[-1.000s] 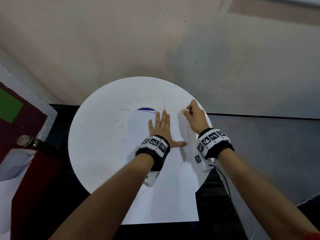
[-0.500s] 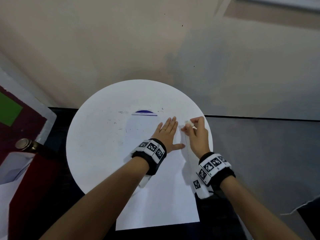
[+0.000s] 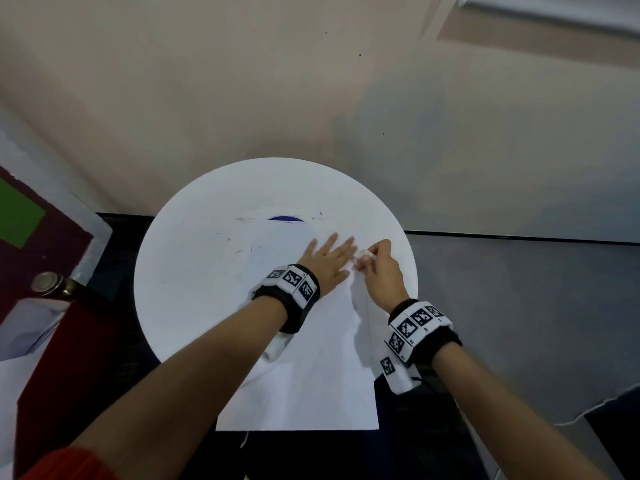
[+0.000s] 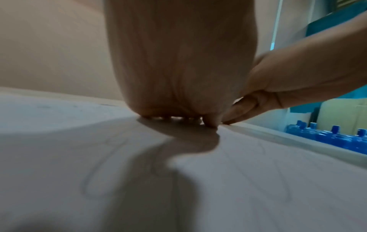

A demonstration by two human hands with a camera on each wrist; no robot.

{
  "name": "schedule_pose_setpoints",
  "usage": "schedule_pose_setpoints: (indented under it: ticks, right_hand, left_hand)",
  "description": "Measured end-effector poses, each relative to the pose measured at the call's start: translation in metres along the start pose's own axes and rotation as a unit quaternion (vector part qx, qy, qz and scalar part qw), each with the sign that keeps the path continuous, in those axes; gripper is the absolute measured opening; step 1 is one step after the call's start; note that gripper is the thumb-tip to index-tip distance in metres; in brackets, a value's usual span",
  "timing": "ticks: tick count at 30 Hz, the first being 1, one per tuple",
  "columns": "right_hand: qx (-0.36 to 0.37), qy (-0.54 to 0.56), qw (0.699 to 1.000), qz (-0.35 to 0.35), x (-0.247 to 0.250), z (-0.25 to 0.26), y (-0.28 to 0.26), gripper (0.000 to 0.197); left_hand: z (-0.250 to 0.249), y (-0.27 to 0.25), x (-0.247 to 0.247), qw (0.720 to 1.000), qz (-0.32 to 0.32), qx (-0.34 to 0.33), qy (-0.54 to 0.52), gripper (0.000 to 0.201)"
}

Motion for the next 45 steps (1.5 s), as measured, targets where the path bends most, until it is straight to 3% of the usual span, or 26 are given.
schedule_pose_setpoints:
  ticks: [3,4,5,7,9,10,11,12,14,15,17,19,21,22,28,32,35,41,45]
  right_hand:
    - [-0.002,0.022,1.000,-0.002,0.000,0.003,0.000,0.007]
    - [0.000,0.023,1.000,0.000,0.000,0.004,0.000,0.006]
    - [0.001,0.019,1.000,0.002,0.000,0.005,0.000,0.005]
    - [0.000,0.013,1.000,0.003,0.001,0.006,-0.001,0.004]
    - [-0.002,0.006,1.000,0.004,0.002,0.006,-0.001,0.004]
    - [-0.002,0.003,1.000,0.005,0.002,0.006,-0.001,0.004]
    - [-0.003,0.002,1.000,0.007,0.003,0.006,0.000,0.004]
    - [-0.002,0.003,1.000,0.009,0.003,0.006,0.001,0.004]
    - [0.005,-0.001,1.000,0.013,0.002,0.007,0.000,0.006]
    - [0.010,-0.005,1.000,0.020,0.002,0.008,0.001,0.006]
    - [0.007,-0.001,0.999,0.031,0.003,0.009,0.004,0.004]
    - [-0.011,0.049,0.998,0.040,0.008,0.008,0.009,0.004]
    - [-0.016,0.099,0.994,0.050,0.014,0.009,0.014,0.007]
    - [-0.004,0.091,0.994,0.060,0.016,0.011,0.017,0.009]
    - [0.117,-0.077,0.985,0.104,0.010,0.033,0.042,0.009]
    - [0.197,-0.205,0.946,0.158,-0.005,0.047,0.049,0.008]
    - [0.227,-0.286,0.918,0.154,-0.008,0.051,0.043,0.010]
    - [0.201,-0.209,0.940,0.180,-0.004,0.034,0.015,0.007]
    - [0.171,-0.169,0.957,0.162,-0.007,0.042,0.034,0.005]
  left_hand:
    - [0.042,-0.012,0.003,0.971,-0.011,0.233,-0.058,0.073]
    - [0.052,-0.020,0.001,0.954,-0.016,0.289,-0.082,0.077]
    - [0.052,-0.025,0.000,0.952,-0.033,0.295,-0.073,0.077]
    - [0.033,-0.034,-0.005,0.981,-0.076,0.180,-0.011,0.070]
    - [0.013,-0.041,-0.019,0.998,-0.043,0.012,0.032,0.064]
    - [0.013,-0.043,-0.025,0.999,-0.025,-0.024,0.038,0.064]
    - [0.021,-0.043,-0.025,1.000,-0.011,0.001,0.022,0.065]
    - [0.037,-0.043,-0.023,0.997,-0.007,0.081,-0.014,0.069]
    - [0.068,-0.055,-0.014,0.953,0.003,0.289,-0.089,0.080]
    - [0.074,-0.058,-0.009,0.934,0.000,0.340,-0.106,0.086]
    - [0.064,-0.050,0.002,0.948,-0.038,0.306,-0.085,0.095]
    - [0.038,-0.035,0.008,0.980,-0.063,0.181,-0.057,0.101]
    - [0.019,-0.022,0.003,0.993,-0.041,0.090,-0.060,0.104]
    - [0.017,-0.017,-0.002,0.994,-0.025,0.077,-0.066,0.105]
    - [0.016,-0.007,-0.018,0.992,-0.036,0.098,-0.074,0.105]
    - [0.014,-0.006,-0.017,0.989,-0.053,0.119,-0.077,0.105]
    - [0.015,-0.004,-0.017,0.988,-0.050,0.121,-0.080,0.106]
    - [0.017,-0.001,-0.018,0.986,-0.062,0.122,-0.093,0.110]
    - [0.015,-0.002,-0.018,0.987,-0.057,0.124,-0.083,0.109]
Point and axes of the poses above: each hand's wrist, its own y-axis towards the middle knuckle, its own x-axis out of the back of the hand, z = x × y, the point moved 5 cm from there along y, towards the middle knuckle, and after that the axes turned 8 degrees about x, right-handed, at the moved point
